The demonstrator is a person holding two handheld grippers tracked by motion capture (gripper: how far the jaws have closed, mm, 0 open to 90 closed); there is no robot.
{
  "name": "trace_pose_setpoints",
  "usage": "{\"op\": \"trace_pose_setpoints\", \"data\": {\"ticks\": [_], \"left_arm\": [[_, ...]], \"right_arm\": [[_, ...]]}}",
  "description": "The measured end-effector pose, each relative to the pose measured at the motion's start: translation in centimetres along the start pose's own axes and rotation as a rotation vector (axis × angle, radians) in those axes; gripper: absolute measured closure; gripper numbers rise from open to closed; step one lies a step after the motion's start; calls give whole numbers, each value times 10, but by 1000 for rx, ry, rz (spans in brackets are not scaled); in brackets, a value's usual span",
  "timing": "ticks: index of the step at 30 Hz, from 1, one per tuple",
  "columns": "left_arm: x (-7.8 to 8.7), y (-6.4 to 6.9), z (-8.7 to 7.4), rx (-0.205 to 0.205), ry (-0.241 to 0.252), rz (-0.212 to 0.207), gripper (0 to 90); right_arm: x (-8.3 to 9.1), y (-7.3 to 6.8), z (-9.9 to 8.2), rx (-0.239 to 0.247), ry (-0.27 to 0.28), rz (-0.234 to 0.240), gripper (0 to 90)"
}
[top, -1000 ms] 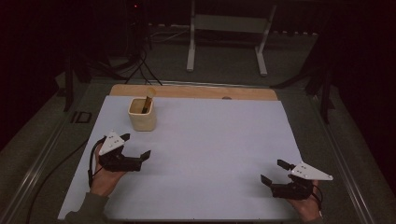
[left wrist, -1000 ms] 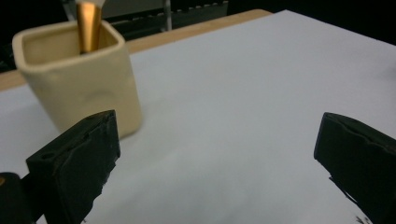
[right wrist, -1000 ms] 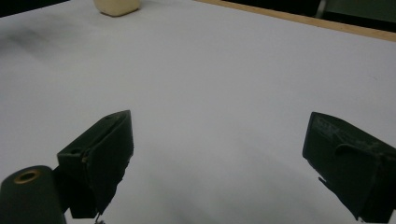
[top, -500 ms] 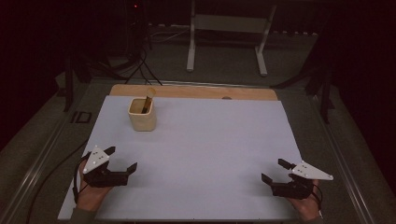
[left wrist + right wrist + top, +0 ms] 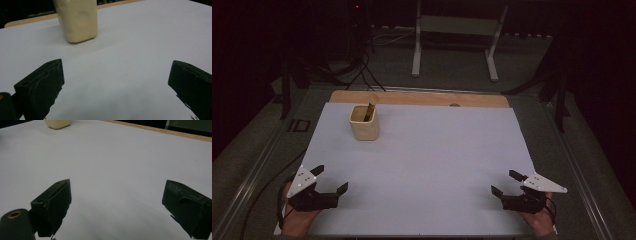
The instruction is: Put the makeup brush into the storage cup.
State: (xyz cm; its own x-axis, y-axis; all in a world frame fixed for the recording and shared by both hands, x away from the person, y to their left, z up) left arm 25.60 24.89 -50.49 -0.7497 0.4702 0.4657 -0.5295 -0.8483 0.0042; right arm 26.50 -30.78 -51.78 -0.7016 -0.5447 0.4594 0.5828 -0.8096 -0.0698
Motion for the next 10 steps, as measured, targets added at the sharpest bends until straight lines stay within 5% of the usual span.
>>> {"op": "trace_pose_setpoints", "data": {"ticks": [10], "left_arm": [[-3,1,-3,0,-9,-7,16]], "right_arm": [[-1,1,-1,3,-6,-13,87]]}}
Point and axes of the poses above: each handheld gripper's, and its own axes: x roughly backward along the jaws, z roughly out of its top, y roughly to its right, the point moved 5 cm from there along -x, roughly forward along the jaws, and after that the axes turned 1 degree about -x, right-handed, at the moved point
